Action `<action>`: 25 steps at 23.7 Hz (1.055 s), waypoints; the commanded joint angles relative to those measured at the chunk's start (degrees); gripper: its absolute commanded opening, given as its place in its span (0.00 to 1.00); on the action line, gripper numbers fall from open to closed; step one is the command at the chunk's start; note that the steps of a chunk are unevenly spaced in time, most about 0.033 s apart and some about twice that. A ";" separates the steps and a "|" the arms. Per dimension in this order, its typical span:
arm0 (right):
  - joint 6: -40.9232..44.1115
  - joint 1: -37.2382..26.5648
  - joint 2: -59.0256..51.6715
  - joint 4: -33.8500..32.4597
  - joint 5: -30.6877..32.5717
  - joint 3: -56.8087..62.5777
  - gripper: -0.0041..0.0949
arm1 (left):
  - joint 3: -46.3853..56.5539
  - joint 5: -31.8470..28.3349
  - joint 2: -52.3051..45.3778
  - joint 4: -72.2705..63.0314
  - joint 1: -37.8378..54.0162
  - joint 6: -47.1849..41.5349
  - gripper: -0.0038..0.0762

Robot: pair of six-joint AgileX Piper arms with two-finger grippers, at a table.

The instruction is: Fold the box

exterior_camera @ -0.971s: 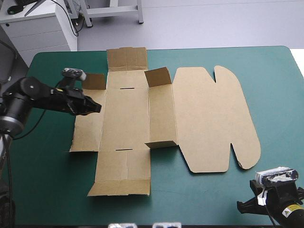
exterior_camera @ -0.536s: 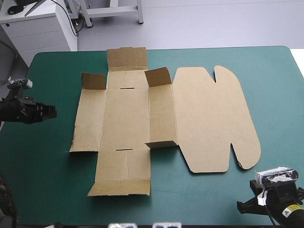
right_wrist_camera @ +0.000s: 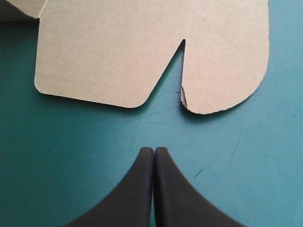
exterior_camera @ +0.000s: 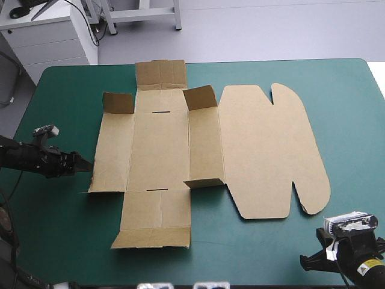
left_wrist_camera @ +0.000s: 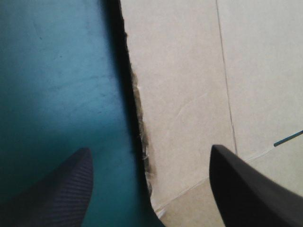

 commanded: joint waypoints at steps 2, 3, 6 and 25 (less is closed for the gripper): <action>-0.10 0.14 0.83 1.13 -3.30 -1.56 0.02 | -1.17 2.34 1.37 -3.67 0.22 -0.08 0.69; -0.10 0.14 0.83 1.13 -3.30 -1.56 0.02 | -1.17 2.48 1.92 -3.87 0.22 -0.08 0.69; -0.10 0.14 0.83 1.13 -3.30 -1.56 0.02 | -1.17 6.67 5.97 -8.99 0.11 0.16 0.69; -0.10 0.14 0.83 1.13 -3.30 -1.56 0.02 | -1.17 5.95 11.34 -15.94 -12.43 0.46 0.20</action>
